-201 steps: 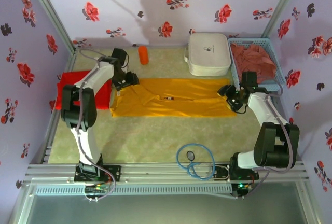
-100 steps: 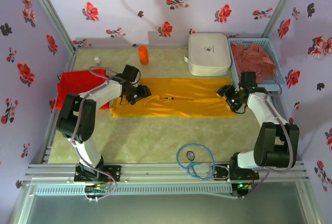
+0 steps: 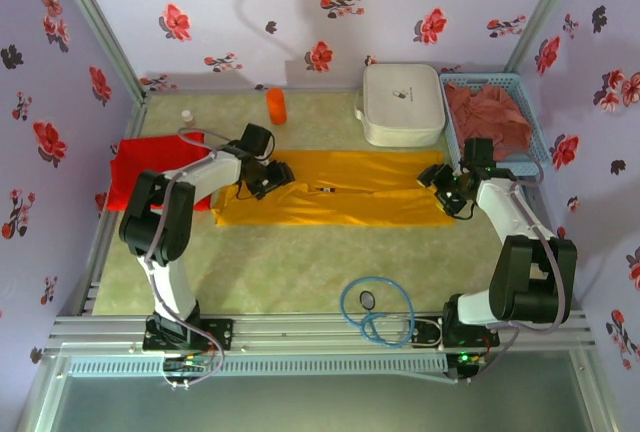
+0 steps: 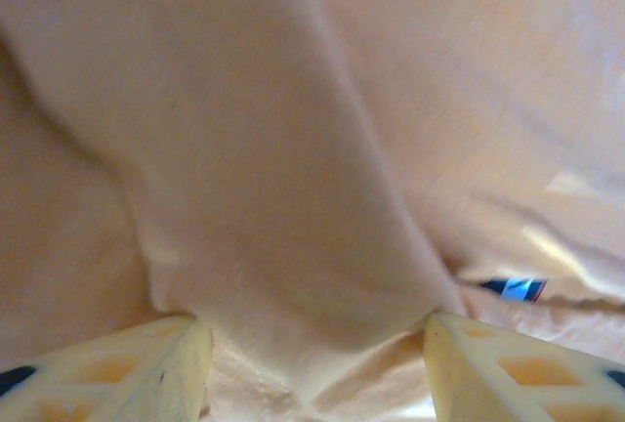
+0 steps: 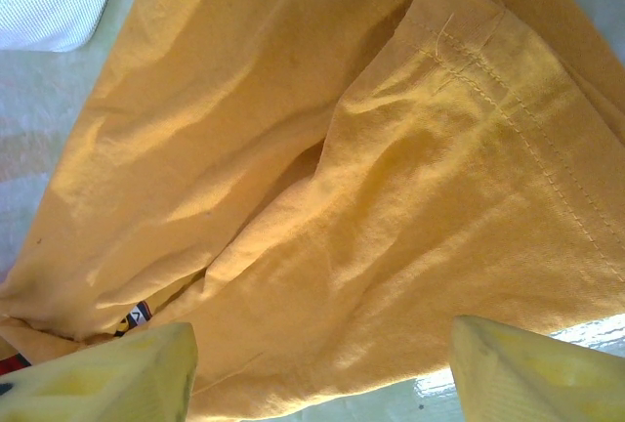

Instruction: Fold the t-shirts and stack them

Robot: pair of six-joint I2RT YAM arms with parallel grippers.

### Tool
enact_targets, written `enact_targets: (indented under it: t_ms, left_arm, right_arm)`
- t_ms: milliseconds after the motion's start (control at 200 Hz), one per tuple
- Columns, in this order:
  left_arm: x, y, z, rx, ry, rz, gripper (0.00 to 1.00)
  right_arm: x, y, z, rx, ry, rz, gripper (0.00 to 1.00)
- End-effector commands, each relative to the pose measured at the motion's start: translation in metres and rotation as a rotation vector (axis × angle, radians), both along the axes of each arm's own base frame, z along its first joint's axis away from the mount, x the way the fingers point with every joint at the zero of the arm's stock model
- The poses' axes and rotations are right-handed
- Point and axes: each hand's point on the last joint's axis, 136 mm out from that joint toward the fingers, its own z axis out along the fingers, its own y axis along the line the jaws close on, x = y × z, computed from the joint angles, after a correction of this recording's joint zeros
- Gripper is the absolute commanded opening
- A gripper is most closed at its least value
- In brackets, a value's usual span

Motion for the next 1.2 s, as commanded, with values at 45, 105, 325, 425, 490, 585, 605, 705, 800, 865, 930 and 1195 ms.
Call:
enact_targets:
  t_ms: [45,105,325,425,490,585,605,705,800,865,930,1195]
  left_arm:
    - [0.043,-0.021,0.025,-0.024,-0.084,-0.016,0.59]
    - [0.057,-0.028,0.034,-0.033,-0.105,-0.024,0.59]
    - [0.067,-0.033,0.057,-0.008,-0.140,-0.080,0.58]
    - [0.052,-0.016,0.063,0.054,-0.141,-0.088,0.58]
    - [0.037,-0.007,0.061,0.078,-0.124,-0.089,0.58]
    - [0.013,0.004,0.049,0.089,-0.078,-0.078,0.55]
    - [0.009,0.005,0.047,0.091,-0.071,-0.078,0.55]
    - [-0.009,0.012,0.034,0.086,-0.046,-0.053,0.51]
    - [-0.016,0.014,0.024,0.065,-0.042,-0.025,0.48]
    - [-0.017,0.012,0.016,0.058,-0.032,-0.022,0.48]
    - [-0.016,0.011,0.010,0.057,-0.024,-0.022,0.48]
    - [-0.003,0.002,0.004,0.047,-0.048,-0.031,0.47]
  right_arm:
    - [-0.001,0.001,-0.001,-0.011,0.010,0.022,0.68]
    - [-0.002,0.001,-0.001,-0.013,0.011,0.022,0.68]
    - [-0.006,0.001,0.000,-0.015,0.011,0.026,0.68]
    - [-0.006,0.002,-0.002,-0.012,0.011,0.026,0.68]
    - [-0.006,0.002,-0.003,-0.008,0.013,0.027,0.68]
    - [-0.005,0.003,-0.005,-0.002,0.017,0.028,0.68]
    - [-0.005,0.003,-0.005,-0.002,0.017,0.029,0.68]
    - [-0.004,0.003,-0.005,-0.002,0.014,0.026,0.68]
    - [-0.003,0.004,-0.006,0.003,0.016,0.026,0.68]
    - [-0.003,0.005,-0.006,0.005,0.016,0.028,0.68]
    - [-0.004,0.004,-0.005,0.005,0.016,0.027,0.68]
    - [-0.008,0.004,-0.005,-0.003,0.022,0.031,0.68]
